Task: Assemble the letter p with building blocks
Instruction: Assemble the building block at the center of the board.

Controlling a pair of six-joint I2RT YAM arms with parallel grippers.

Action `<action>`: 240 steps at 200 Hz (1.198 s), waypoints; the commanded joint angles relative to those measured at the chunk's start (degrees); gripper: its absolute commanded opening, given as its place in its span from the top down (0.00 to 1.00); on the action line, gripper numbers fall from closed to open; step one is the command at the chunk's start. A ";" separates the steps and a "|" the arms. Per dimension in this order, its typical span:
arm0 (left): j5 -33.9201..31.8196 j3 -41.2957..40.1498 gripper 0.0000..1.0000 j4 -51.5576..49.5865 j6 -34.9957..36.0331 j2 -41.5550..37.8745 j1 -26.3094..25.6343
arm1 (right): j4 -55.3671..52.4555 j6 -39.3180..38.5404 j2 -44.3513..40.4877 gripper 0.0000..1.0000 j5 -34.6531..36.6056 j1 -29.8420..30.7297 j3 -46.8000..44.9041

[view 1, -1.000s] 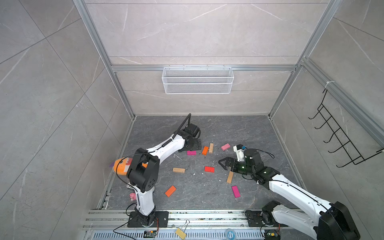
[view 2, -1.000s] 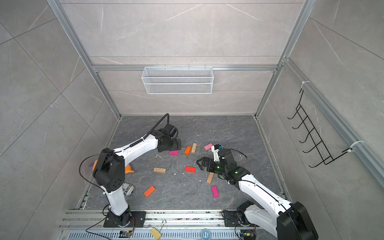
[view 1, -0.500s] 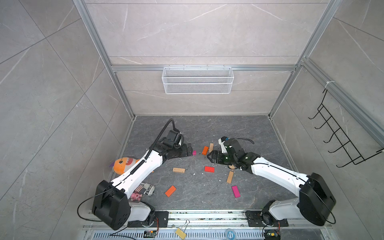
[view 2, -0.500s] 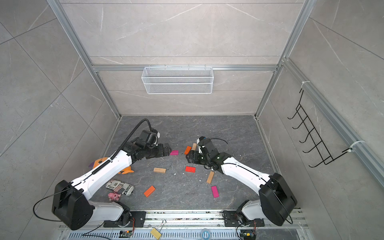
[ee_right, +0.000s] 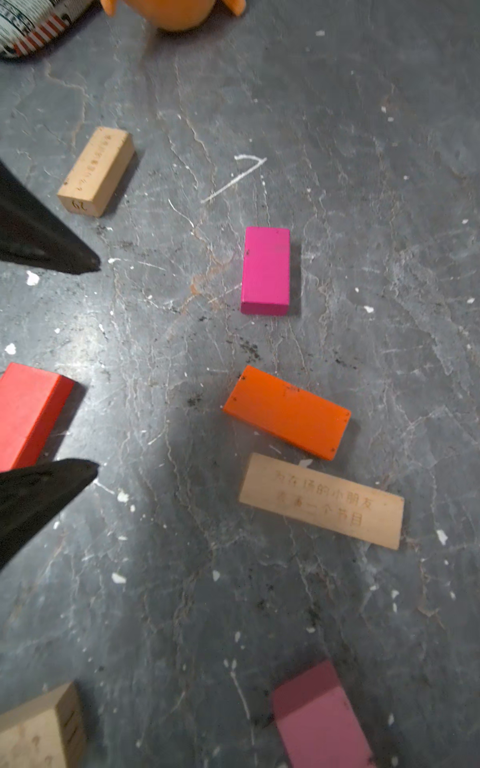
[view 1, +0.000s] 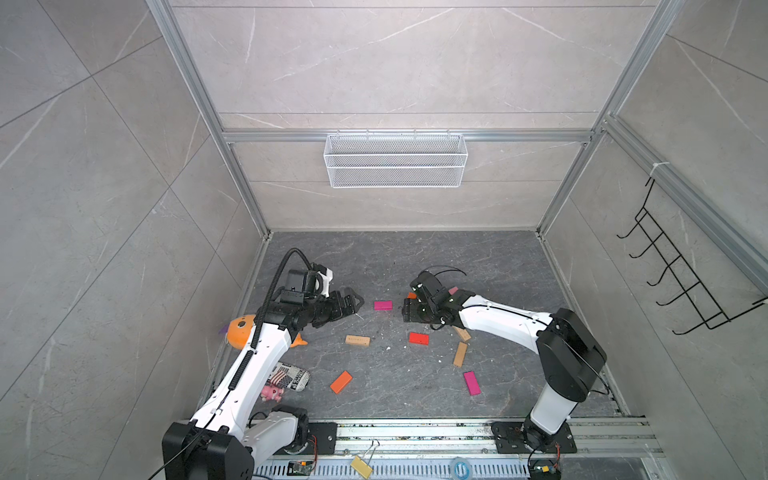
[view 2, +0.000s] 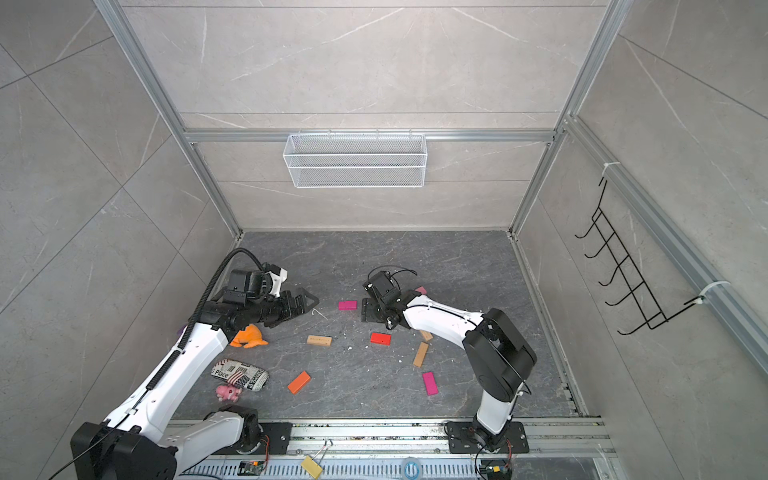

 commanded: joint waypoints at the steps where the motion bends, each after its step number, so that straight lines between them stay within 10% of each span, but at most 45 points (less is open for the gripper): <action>1: 2.81 0.87 0.00 -2.61 3.64 -1.35 0.14 | -2.54 1.06 3.70 0.31 1.92 0.31 4.43; 240: 2.78 -0.37 0.00 -4.31 5.66 -2.31 0.14 | -14.64 9.45 22.51 0.44 12.75 0.22 24.12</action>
